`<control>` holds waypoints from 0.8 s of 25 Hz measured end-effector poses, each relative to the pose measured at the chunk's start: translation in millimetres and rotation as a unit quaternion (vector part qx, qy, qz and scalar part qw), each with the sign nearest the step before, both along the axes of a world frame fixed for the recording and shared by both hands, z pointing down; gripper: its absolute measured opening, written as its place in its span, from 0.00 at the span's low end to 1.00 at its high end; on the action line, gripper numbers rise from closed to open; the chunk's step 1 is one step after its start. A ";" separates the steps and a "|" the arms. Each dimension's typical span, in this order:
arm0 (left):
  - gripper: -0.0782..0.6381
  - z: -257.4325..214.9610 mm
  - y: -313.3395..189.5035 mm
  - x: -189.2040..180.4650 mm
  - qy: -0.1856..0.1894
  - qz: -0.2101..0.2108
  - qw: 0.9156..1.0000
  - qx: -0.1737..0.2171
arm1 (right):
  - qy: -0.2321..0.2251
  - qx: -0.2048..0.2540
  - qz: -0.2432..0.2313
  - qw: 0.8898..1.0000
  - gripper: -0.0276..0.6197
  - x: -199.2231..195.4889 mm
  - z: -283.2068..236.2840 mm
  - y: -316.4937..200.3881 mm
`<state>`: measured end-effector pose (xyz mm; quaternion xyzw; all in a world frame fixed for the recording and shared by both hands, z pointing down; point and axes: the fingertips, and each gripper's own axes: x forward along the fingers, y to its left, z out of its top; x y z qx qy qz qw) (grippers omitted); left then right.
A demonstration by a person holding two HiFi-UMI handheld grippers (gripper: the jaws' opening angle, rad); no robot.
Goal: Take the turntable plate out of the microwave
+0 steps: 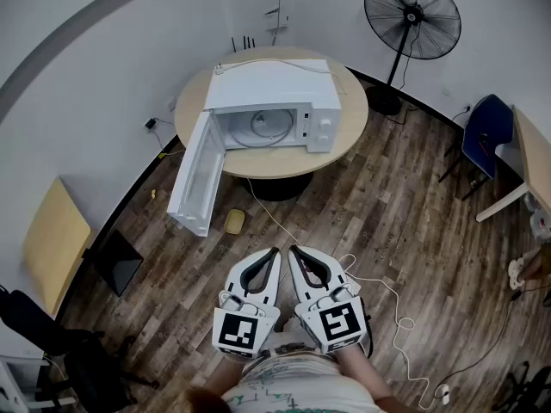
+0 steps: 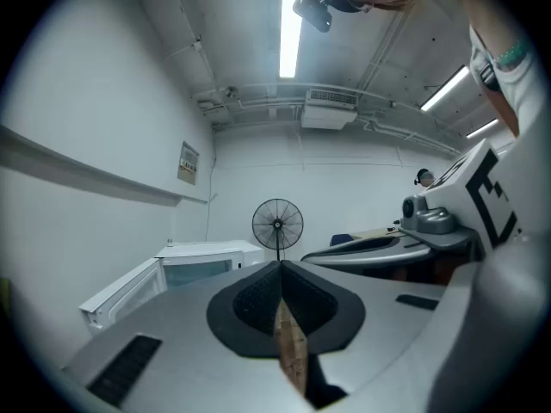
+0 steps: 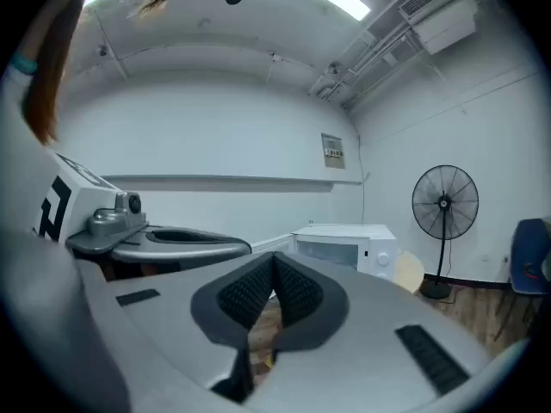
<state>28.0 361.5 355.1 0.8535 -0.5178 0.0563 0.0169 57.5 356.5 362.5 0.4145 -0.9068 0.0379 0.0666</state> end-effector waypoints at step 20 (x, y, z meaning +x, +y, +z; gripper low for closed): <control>0.13 4.1 -15.9 23.5 0.006 -0.025 1.000 -0.010 | -0.035 0.019 -0.011 0.999 0.03 29.1 0.3 -21.1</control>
